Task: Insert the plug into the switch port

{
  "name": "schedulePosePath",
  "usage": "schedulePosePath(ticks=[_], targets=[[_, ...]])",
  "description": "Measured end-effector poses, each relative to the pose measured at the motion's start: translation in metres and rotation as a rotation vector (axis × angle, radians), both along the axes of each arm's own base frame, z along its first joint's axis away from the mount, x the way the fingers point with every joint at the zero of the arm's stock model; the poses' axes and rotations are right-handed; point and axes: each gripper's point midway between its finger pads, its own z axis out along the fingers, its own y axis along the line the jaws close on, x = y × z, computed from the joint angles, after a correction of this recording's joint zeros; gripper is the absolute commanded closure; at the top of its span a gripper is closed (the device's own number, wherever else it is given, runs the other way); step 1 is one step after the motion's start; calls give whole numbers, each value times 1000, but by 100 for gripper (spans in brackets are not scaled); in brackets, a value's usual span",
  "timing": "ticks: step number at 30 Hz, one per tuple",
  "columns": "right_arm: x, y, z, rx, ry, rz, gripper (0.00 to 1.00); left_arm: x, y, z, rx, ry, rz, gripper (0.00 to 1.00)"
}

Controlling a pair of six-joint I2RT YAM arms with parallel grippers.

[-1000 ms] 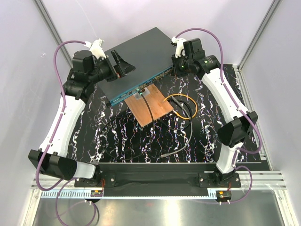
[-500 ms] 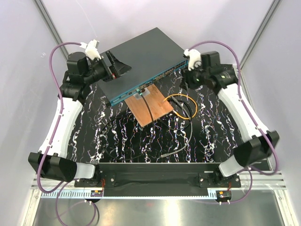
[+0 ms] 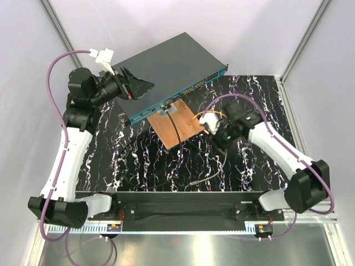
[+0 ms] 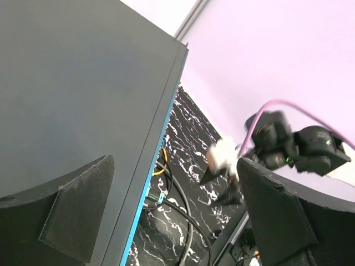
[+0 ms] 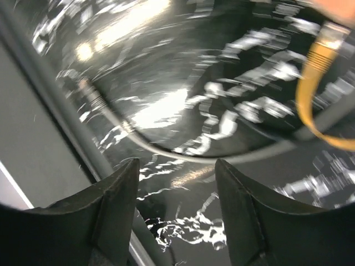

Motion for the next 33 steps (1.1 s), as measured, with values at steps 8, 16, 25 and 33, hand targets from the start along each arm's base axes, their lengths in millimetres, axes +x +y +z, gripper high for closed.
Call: schedulePosePath(ticks=[8, 16, 25, 33], targets=[[-63, 41, -47, -104, 33, 378, 41, -1, -1, -6, 24, -15, -19, 1], [-90, 48, -95, -206, 46, 536, 37, -2, -2, -6, 24, -15, -28, 1], [-86, 53, -126, -262, -6, 566, 37, -3, -2, -6, 22, -13, -31, 1], [-73, 55, -138, -282, -67, 558, 65, -3, -2, -6, 21, -12, -31, 1]])
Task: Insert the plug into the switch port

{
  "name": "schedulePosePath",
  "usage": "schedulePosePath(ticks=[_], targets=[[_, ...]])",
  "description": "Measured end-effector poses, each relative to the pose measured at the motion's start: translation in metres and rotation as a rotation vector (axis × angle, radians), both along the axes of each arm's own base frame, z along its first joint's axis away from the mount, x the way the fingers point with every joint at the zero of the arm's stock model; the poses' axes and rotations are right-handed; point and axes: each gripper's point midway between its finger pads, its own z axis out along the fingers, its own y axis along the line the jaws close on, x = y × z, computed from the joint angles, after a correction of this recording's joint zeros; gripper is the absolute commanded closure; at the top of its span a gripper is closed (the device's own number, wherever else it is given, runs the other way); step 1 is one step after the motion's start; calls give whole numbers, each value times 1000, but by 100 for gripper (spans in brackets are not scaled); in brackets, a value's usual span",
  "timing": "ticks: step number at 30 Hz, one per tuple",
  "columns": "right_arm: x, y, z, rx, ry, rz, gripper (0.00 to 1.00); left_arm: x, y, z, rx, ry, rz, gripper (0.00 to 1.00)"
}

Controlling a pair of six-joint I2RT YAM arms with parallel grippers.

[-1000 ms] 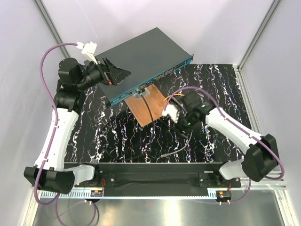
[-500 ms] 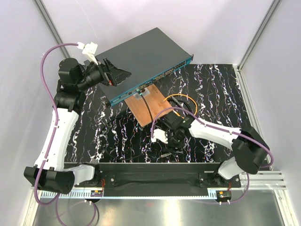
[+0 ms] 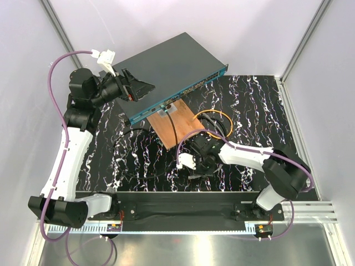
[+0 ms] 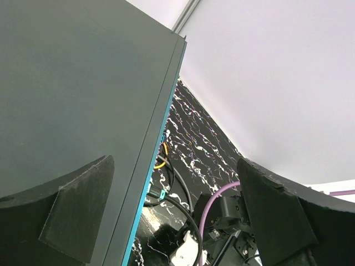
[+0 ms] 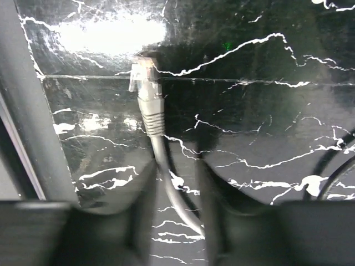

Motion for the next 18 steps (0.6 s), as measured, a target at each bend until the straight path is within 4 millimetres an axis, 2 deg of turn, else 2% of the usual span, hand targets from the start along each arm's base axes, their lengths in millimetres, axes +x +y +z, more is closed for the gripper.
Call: schedulePosePath(ticks=[1, 4, 7, 10, 13, 16, 18], targets=[[1, 0, 0, 5, -10, 0, 77, 0, 0, 0, 0, 0, 0, 1], [-3, -3, 1, 12, -12, -1, 100, 0, 0, 0, -1, 1, 0, 1], [-10, -12, 6, -6, 6, -10, 100, 0, 0, 0, -5, 5, 0, 1], [-15, -15, 27, 16, -1, -15, 100, 0, -1, 1, -12, 10, 0, 1], [-12, -5, 66, 99, -18, -27, 100, 0, -1, 2, -23, 17, 1, 1], [0, 7, 106, 205, -22, -63, 100, 1, -1, 4, -32, 16, 1, 1], [10, 5, 127, 258, -17, -104, 100, 2, -2, 4, -41, 23, 1, 1]])
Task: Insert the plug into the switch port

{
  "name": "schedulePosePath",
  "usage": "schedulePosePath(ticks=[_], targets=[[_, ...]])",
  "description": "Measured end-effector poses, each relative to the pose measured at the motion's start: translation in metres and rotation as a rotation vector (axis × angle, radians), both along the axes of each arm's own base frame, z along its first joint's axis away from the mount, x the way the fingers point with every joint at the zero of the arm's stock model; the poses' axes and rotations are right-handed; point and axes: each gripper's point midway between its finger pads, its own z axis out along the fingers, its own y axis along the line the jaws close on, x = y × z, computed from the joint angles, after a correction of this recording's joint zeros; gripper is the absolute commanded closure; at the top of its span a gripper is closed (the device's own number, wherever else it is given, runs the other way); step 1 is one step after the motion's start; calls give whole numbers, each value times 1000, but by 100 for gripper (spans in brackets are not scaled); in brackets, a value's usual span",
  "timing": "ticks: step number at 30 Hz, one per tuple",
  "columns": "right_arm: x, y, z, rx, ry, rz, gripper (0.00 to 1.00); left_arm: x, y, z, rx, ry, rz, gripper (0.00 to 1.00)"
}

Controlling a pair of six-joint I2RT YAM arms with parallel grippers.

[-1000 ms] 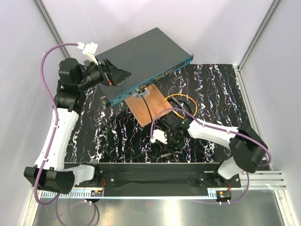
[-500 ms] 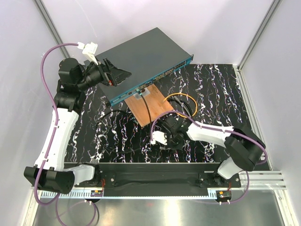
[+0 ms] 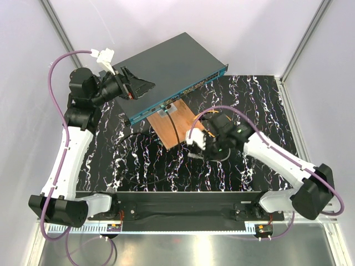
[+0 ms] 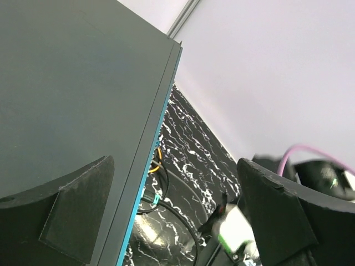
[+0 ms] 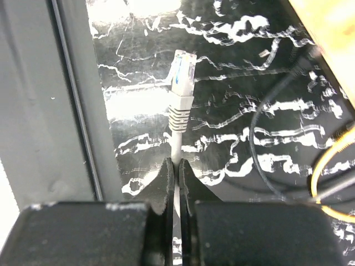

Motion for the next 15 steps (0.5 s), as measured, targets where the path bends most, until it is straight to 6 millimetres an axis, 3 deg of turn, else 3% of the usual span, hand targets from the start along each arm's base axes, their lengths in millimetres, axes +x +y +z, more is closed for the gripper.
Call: schedulePosePath(ticks=[8, 15], targets=[[14, -24, 54, 90, 111, -111, 100, 1, -1, 6, -24, -5, 0, 1], [44, -29, 137, 228, 18, -173, 100, 3, -3, 6, -29, -5, -6, 1]])
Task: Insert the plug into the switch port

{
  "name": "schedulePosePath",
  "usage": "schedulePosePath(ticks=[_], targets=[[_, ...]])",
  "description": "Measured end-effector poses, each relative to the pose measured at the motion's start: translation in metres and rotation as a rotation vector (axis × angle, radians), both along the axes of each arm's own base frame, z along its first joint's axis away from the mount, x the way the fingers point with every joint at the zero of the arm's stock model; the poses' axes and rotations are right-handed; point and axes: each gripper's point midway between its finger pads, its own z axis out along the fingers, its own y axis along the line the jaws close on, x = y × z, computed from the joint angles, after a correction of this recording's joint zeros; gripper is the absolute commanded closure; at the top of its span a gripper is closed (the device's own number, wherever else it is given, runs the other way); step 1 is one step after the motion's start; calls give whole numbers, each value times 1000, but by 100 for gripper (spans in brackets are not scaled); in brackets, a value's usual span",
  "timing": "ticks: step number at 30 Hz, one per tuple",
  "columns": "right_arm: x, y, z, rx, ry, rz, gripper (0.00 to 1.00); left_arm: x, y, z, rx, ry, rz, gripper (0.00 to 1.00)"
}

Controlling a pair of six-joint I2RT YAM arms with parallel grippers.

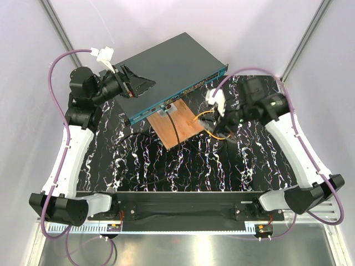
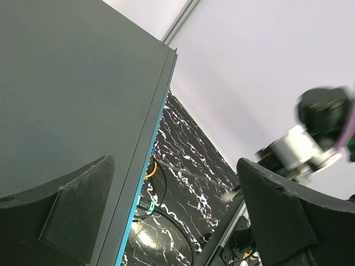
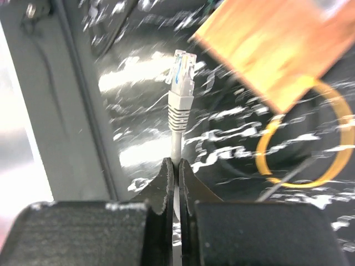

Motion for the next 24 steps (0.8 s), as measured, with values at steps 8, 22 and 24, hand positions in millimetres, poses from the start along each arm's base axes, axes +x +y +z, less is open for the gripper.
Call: schedulePosePath(ticks=[8, 22, 24], targets=[[28, -10, 79, 84, -160, -65, 100, 1, -1, -1, 4, -2, -5, 1], [15, -10, 57, 70, -46, -63, 100, -57, -67, -16, 242, -270, -348, 11], [17, -12, 52, 56, -61, -83, 100, -70, -78, -23, 280, -315, -413, 13]])
